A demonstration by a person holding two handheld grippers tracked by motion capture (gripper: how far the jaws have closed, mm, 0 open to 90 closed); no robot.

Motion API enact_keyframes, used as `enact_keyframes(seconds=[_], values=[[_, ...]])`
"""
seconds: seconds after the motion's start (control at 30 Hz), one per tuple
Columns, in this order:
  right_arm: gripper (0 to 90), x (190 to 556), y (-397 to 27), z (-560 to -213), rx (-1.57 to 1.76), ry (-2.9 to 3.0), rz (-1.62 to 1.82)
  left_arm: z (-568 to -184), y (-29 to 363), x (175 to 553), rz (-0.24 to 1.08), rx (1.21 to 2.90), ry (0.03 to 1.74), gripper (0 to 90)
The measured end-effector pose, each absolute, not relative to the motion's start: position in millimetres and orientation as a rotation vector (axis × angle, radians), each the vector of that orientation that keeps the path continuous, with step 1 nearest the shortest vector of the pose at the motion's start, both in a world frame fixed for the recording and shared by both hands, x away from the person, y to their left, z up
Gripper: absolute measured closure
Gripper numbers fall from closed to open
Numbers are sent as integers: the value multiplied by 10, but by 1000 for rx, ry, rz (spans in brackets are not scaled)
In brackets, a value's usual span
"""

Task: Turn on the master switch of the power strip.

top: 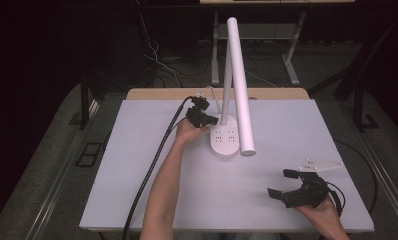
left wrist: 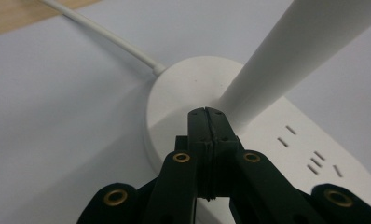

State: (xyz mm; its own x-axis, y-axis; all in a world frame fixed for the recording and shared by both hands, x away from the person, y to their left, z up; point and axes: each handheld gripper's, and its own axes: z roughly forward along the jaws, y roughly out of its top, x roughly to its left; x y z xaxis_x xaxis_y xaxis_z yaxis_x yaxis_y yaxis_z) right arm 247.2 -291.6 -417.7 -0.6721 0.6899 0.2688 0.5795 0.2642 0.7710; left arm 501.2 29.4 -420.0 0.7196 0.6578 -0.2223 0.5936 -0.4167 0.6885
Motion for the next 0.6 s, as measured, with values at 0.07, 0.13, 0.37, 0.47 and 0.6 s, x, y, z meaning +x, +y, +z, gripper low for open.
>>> enact_keyframes(seconds=[0.07, 0.13, 0.37, 0.47, 0.6], values=[[4, 2466, -2913, -4175, 1217, 2402, 1378, -4195, 276, 5000, 124, 2143, 943, 899], [4, 2464, -2912, -4174, 1214, 2403, 1379, -4190, 274, 4990, 122, 2154, 943, 899], [4, 2456, -2911, -4169, 1215, 2404, 1379, -4194, 245, 4951, 136, 2161, 951, 900], [4, 2455, -2905, -4168, 1209, 2404, 1381, -4203, 252, 4963, 117, 2147, 972, 900], [4, 2453, -2900, -4167, 1196, 2406, 1380, -4206, 248, 4969, 111, 2152, 981, 900]])
